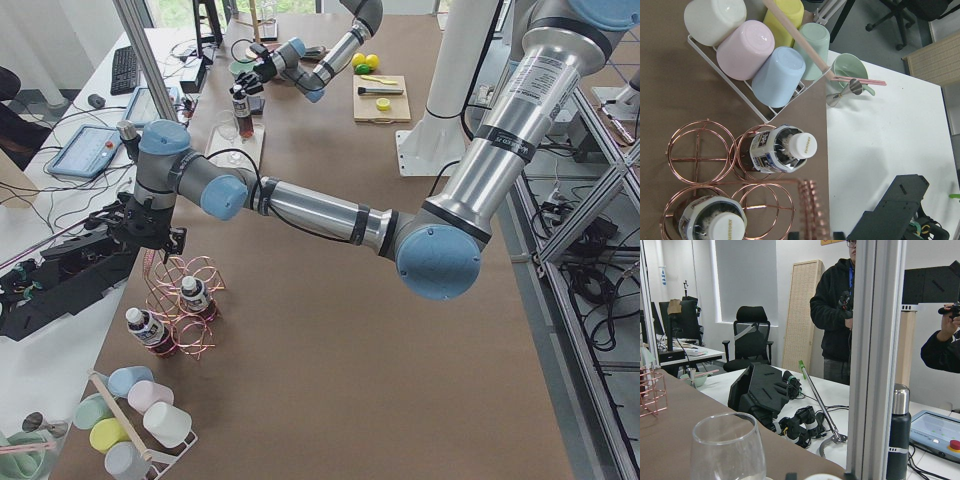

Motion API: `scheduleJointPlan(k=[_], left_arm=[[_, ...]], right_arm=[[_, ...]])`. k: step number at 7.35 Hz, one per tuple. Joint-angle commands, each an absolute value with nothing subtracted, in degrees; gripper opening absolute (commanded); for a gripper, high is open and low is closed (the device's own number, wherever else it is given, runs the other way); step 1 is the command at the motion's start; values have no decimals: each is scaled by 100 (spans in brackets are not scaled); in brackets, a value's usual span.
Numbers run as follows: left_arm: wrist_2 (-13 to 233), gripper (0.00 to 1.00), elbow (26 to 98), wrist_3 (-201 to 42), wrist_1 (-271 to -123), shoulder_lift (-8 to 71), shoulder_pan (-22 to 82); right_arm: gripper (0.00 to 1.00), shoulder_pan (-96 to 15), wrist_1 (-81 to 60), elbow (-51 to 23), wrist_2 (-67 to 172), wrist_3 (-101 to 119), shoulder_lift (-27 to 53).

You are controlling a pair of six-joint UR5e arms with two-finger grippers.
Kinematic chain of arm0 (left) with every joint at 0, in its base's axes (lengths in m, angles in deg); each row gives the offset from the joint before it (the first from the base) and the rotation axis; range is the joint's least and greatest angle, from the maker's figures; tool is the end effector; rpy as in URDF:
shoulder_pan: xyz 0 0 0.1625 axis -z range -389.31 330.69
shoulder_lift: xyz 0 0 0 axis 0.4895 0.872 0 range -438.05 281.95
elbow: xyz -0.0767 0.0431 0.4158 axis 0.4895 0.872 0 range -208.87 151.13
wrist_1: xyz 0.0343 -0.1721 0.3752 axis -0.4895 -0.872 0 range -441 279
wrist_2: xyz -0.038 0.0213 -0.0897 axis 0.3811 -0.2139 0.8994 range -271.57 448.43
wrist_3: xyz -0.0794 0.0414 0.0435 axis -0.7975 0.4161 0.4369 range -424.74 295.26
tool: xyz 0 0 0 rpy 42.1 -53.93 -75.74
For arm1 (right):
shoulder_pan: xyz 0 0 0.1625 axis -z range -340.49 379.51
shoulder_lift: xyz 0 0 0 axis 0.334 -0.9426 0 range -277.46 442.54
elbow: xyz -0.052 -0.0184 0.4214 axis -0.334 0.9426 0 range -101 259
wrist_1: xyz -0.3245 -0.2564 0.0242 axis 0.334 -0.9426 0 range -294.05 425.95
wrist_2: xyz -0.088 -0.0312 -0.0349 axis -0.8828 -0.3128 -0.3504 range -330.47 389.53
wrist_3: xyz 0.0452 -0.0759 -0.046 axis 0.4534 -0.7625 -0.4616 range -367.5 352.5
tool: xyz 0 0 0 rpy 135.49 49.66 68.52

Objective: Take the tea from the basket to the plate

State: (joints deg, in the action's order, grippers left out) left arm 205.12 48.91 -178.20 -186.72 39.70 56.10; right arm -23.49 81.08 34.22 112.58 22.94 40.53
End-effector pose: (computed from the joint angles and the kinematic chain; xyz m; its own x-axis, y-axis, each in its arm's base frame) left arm -0.0316 -0.7120 0.4579 -0.2844 -0.9027 -0.3228 0.8270 -0.0606 -0.5589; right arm -0.4647 -0.6322 0.3028 0.5423 -0.6644 0.5142 -0.5795 0.1473 0.8015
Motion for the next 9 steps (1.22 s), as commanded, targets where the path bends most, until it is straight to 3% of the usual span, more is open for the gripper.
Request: scheduleJointPlan(k=[1,2,3,5,6,9], left_arm=[[21487,98,5267,-16511,-17749,3876,5867],[21507,97,5696,-15484,-17342,3606,5867],[21621,96,6257,-14726,-17233,3099,6076],[22070,87,6552,-13233,-17416,2348,6166],[22131,95,6718,-11962,-17382,1990,6184],[22263,94,6895,-9200,-17373,1075,6201]], right_arm=[[0,-2321,8115,3409,11250,2308,4053],[72,-2329,8089,3383,11250,2334,4044],[98,-2329,8054,3374,11241,2300,4044],[99,-2355,7992,3234,11258,2300,4018],[99,-2486,7731,3024,11371,2300,3992],[100,-3031,6573,1762,12660,2308,3590]])
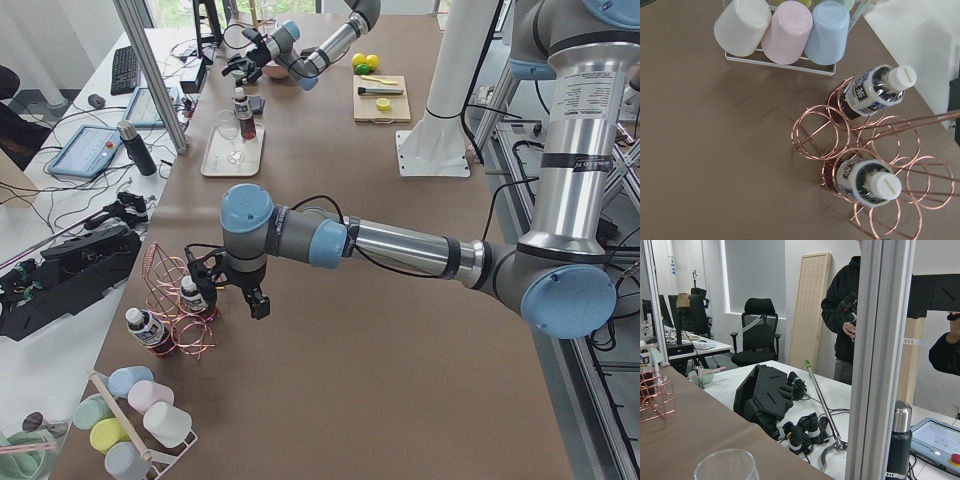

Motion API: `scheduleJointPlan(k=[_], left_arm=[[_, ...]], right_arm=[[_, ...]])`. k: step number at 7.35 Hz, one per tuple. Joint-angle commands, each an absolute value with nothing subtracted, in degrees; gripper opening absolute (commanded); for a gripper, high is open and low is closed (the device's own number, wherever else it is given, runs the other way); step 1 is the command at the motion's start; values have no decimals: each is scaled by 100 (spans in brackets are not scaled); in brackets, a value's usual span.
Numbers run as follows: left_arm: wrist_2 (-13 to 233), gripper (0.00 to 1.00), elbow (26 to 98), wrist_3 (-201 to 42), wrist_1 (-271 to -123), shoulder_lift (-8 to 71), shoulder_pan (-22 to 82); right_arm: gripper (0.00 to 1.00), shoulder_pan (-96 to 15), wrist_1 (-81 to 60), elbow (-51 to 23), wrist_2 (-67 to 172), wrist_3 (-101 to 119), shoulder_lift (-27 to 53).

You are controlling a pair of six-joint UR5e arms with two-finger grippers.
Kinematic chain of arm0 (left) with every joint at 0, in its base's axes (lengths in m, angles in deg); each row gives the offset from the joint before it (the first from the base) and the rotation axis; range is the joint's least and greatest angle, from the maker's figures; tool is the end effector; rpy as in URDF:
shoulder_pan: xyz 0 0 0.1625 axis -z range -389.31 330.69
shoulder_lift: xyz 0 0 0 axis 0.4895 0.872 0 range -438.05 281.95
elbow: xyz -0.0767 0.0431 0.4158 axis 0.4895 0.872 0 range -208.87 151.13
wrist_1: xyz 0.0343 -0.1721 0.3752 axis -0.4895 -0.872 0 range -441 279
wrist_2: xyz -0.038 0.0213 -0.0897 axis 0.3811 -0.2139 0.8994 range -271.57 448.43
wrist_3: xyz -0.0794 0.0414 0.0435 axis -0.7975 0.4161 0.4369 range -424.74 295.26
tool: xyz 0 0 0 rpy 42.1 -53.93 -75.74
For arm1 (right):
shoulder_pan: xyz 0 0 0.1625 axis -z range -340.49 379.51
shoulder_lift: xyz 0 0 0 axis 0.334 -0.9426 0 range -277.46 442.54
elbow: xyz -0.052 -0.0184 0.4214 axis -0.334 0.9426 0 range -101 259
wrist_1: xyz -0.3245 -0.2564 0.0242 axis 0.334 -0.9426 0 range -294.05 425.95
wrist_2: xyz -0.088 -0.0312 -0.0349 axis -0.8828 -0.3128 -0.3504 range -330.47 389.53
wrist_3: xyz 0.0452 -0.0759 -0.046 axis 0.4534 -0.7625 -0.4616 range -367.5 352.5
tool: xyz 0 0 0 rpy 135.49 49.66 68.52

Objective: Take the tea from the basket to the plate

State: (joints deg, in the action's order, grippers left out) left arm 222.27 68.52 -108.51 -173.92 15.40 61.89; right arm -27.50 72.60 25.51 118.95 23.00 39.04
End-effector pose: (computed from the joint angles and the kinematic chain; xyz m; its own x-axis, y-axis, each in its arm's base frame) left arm -0.0752 -0.5232 0.5590 0.5091 -0.5638 -0.6503 0.5159 0.8047 -0.2938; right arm -0.4209 -0.6486 0.2630 0.5368 -0.6877 0.4888 -0.5429 0.1619 0.8240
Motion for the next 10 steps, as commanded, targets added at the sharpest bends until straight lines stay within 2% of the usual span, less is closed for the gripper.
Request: scheduleJointPlan(k=[1,2,3,4,5,6,7,8,9,10], left_arm=[[22272,95,6878,-8467,-17399,898,6201],[22255,96,6921,-7668,-17347,827,6167],[22281,66,7052,-7321,-17303,722,6149],[22229,1,7636,-7257,-17355,190,6114],[22263,26,7764,-7073,-17303,106,6096],[22281,89,7583,-6854,-17398,97,6096],[22281,1,7694,-6652,-17330,62,6113],[22290,85,7617,-6545,-17312,53,6131],[22290,88,7625,-6370,-17303,53,6148],[22368,15,7616,-6307,-17233,44,6166]], right_arm=[[100,-3093,6177,1226,13108,2317,3257],[100,-3190,5677,690,13591,2343,2879],[100,-3452,5315,432,14005,2352,2754],[100,-3567,4676,273,14662,2352,2665],[100,-3612,3808,175,15069,2361,2638],[100,-3665,3156,-139,15264,2405,2438],[100,-3709,2767,-647,15362,2649,2079],[100,-3692,2040,-1452,15363,3269,1458],[100,-3770,1624,-1826,15650,3345,999],[100,-4084,1124,-2064,15983,3363,542]])
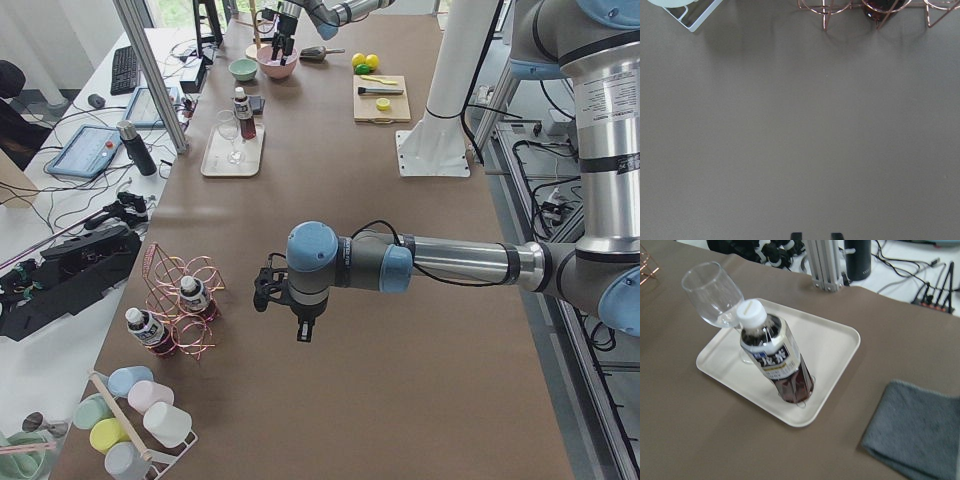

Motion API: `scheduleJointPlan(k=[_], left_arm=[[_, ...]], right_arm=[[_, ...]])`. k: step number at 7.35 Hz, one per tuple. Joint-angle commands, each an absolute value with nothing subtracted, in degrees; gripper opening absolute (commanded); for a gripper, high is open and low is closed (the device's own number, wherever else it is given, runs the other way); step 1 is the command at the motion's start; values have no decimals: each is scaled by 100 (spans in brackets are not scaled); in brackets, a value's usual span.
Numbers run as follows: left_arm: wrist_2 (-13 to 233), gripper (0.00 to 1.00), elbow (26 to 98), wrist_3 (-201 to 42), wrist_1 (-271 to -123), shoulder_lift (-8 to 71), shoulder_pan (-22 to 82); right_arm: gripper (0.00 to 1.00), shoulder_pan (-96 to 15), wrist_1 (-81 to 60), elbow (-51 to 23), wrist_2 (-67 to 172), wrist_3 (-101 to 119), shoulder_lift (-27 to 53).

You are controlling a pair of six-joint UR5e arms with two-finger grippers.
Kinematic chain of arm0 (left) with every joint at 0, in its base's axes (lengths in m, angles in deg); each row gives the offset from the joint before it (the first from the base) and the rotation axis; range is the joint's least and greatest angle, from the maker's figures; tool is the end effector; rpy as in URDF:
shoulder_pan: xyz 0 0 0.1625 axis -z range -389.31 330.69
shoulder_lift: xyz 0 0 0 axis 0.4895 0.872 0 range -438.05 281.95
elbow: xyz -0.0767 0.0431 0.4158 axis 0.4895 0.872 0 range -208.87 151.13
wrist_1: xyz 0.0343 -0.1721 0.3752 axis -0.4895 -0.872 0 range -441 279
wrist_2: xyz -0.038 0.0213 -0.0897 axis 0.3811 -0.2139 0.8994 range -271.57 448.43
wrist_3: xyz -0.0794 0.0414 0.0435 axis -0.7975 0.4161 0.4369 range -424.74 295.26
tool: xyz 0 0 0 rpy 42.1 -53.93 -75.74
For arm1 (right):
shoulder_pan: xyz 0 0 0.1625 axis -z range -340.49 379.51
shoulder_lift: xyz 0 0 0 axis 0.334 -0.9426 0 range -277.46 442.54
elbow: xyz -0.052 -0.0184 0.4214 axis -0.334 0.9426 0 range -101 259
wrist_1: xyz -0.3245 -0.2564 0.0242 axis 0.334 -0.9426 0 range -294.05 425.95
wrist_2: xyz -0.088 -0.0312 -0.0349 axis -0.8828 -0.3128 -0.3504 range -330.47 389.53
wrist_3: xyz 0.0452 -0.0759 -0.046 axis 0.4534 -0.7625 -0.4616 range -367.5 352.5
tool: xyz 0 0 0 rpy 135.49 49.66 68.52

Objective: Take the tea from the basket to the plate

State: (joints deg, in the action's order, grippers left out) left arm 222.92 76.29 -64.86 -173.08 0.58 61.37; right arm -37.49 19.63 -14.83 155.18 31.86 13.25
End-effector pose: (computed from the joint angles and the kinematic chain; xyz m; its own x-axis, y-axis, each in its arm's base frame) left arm -0.0684 -0.4132 0.6137 0.7141 0.0610 -0.6974 0.0133 0.9948 0.1007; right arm -0.2741 -0.5604 0.3346 0.4271 -0.4958 0.7562 -0.0891 0.8091 0.5808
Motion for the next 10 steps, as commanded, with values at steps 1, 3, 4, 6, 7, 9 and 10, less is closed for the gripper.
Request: scheduleJointPlan(k=[1,3,4,6,7,9,10], left_arm=[[22404,22,7633,-6202,-17197,44,6184],[22482,29,7730,-6210,-17197,-69,6262],[22527,76,7730,-6175,-17206,-70,6272],[22527,21,7757,-6201,-17206,-71,6272],[22527,97,7713,-6175,-17197,-53,6272],[22527,98,7704,-6184,-17197,-53,6272],[22527,98,7695,-6184,-17197,-53,6263]], right_arm=[[100,-4331,371,-2276,16291,3389,207],[100,-4911,-1149,-2260,16540,3381,-129],[100,-5087,-1888,-2295,16532,3372,-218],[100,-5351,-2414,-2226,16427,2622,-663],[100,-5622,-2388,-2216,16235,1798,-997],[100,-6132,-2362,-2190,16032,297,-1490],[100,-6544,-2361,-2059,15970,-253,-1562]])
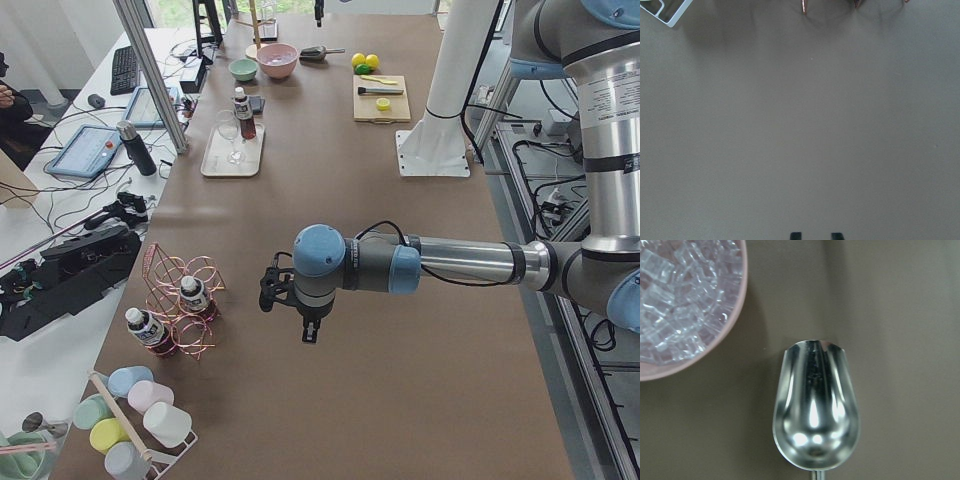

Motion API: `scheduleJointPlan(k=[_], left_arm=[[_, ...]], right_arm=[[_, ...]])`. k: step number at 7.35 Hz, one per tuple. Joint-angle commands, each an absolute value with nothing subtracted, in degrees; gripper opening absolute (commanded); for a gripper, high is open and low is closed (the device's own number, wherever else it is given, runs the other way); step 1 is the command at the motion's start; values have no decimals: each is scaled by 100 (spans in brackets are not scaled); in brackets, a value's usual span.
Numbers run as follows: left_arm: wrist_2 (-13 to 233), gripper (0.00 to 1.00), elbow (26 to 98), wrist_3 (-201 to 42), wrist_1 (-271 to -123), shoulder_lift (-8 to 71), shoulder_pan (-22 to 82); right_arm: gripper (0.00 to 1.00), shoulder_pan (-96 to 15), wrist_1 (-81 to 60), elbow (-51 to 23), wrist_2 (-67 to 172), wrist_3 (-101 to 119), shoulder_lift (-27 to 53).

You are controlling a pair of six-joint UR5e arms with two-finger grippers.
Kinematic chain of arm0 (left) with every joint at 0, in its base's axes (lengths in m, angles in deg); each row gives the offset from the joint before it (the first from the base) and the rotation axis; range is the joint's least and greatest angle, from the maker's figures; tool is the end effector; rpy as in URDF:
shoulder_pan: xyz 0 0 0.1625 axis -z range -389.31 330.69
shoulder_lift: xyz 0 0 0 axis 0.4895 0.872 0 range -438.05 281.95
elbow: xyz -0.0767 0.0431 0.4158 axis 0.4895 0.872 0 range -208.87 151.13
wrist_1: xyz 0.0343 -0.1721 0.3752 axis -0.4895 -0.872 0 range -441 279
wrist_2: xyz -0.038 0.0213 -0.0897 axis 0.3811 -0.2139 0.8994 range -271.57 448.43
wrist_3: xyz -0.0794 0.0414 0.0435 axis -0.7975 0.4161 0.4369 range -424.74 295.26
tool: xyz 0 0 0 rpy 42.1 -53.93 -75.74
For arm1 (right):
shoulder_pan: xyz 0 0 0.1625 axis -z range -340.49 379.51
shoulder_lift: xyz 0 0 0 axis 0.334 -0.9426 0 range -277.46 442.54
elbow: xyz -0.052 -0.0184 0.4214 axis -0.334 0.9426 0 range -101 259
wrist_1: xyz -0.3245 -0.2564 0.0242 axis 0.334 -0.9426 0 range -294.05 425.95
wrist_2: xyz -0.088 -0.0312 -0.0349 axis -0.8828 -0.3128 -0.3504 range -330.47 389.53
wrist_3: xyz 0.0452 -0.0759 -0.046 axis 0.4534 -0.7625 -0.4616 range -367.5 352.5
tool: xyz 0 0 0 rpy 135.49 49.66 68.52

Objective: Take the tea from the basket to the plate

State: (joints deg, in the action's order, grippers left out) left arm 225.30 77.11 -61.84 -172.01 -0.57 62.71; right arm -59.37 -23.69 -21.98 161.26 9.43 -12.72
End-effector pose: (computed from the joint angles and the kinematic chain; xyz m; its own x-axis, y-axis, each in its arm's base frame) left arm -0.0748 -0.4017 0.6138 0.6861 0.0830 -0.7228 0.0005 0.9934 0.1145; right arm -0.0226 -0.4626 0.6100 0.7433 0.0803 0.6641 -0.0259 0.9955 -0.0914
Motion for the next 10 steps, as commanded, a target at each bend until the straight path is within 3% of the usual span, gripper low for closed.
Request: scheduleJointPlan(k=[1,3,10], left_arm=[[22536,98,7678,-6184,-17197,-62,6263],[22527,98,7660,-6175,-17206,-79,6280],[22518,98,7686,-6210,-17188,-35,6263]], right_arm=[[100,-6826,-2361,-1980,16004,-284,-1755],[100,-6934,-2353,-1935,15978,-809,-2055],[100,-7075,-2195,-1970,15969,-812,-1976]])
